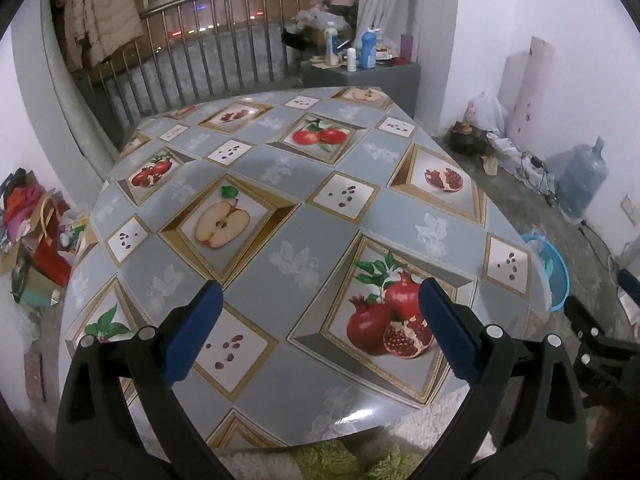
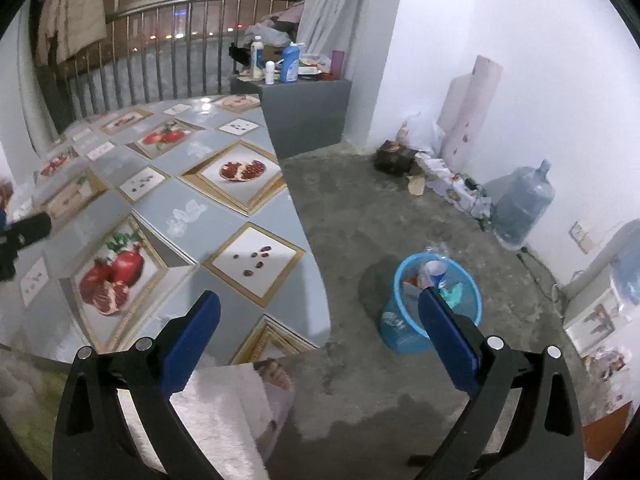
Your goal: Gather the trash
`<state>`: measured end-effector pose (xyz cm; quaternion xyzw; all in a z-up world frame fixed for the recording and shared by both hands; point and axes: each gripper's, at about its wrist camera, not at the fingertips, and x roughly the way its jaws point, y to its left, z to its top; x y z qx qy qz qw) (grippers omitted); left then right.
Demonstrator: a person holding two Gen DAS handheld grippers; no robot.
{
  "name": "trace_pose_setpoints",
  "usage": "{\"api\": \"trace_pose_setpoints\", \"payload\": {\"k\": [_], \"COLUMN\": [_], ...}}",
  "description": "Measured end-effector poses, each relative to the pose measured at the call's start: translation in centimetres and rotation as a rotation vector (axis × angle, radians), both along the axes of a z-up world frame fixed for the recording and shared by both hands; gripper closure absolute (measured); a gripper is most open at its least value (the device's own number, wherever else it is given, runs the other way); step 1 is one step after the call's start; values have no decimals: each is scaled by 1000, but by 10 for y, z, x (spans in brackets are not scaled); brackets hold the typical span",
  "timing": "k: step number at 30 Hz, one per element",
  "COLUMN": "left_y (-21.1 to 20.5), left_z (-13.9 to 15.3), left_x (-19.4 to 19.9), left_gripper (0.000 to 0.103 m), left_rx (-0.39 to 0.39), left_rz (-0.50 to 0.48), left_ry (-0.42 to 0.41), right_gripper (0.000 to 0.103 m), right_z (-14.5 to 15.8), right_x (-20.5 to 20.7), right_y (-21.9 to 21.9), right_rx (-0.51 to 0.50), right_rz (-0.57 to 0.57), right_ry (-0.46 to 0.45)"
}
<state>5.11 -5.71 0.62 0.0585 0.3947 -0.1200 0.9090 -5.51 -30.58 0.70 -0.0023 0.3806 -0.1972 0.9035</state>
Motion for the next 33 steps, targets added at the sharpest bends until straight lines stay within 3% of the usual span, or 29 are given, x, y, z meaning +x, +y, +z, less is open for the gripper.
{"api": "trace_pose_setpoints", "payload": {"k": [8,15,20,33], "left_y": [-3,-5,-5,-5], "left_z": [3,-2,-5,6], "left_x": [12,18,15,-4], "left_gripper": [9,9,9,9], "left_rx": [-17,-32,-19,-37], "left_rz": [43,73,72,37], "left_ry": [-7,23,35,4], "right_gripper": [7,7,7,7], "right_z": [5,-3,-7,7], "right_x": [-2,2,-2,-26], "right_y": [-13,-15,-20,-22], "right_rx": [47,27,15,-4], "right_rz": [-23,-17,-35,-69], "right_ry": [-25,-10,15,-30]}}
